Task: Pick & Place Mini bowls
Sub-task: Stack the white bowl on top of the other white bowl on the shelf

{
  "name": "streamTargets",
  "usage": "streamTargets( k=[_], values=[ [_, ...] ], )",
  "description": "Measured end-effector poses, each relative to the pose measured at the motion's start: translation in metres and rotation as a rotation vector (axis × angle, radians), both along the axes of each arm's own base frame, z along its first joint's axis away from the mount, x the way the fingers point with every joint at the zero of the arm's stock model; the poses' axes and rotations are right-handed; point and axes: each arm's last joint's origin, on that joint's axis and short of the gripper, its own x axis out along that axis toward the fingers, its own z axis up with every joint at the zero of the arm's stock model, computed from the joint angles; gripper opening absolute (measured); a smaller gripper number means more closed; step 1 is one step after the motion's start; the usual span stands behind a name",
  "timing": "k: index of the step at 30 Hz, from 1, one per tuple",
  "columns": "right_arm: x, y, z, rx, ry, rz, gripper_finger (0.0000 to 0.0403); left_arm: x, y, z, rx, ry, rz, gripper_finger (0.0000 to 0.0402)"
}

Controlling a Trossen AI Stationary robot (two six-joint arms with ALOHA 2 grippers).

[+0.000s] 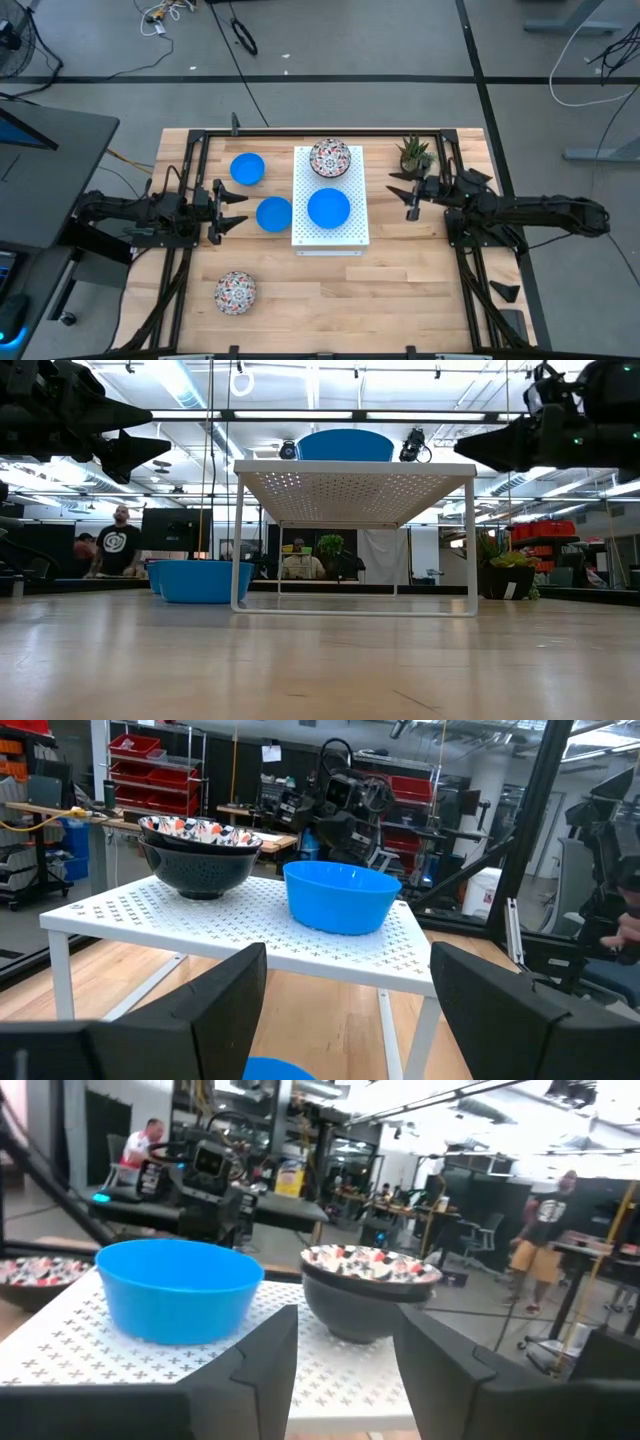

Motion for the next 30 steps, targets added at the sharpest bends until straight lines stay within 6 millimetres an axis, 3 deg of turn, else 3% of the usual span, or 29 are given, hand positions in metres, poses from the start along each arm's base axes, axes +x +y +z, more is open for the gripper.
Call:
streamTargets(
  k=[4, 14, 30],
  values=[
    [-0.007, -0.001, -0.007, 0.005, -0.025, -0.021, 0.0169, 0.000, 0.000, 0.000, 0.000, 0.000, 0.000, 0.0288],
    [-0.017, -0.004, 0.002, -0.017, -0.099, -0.062, 0.0169, 0.000, 0.000, 0.000, 0.000, 0.000, 0.000, 0.0288],
    [-0.027, -0.007, -0.008, 0.138, -0.025, -0.111, 0.0169, 0.000, 0.000, 0.000, 0.000, 0.000, 0.000, 0.0288]
  ],
)
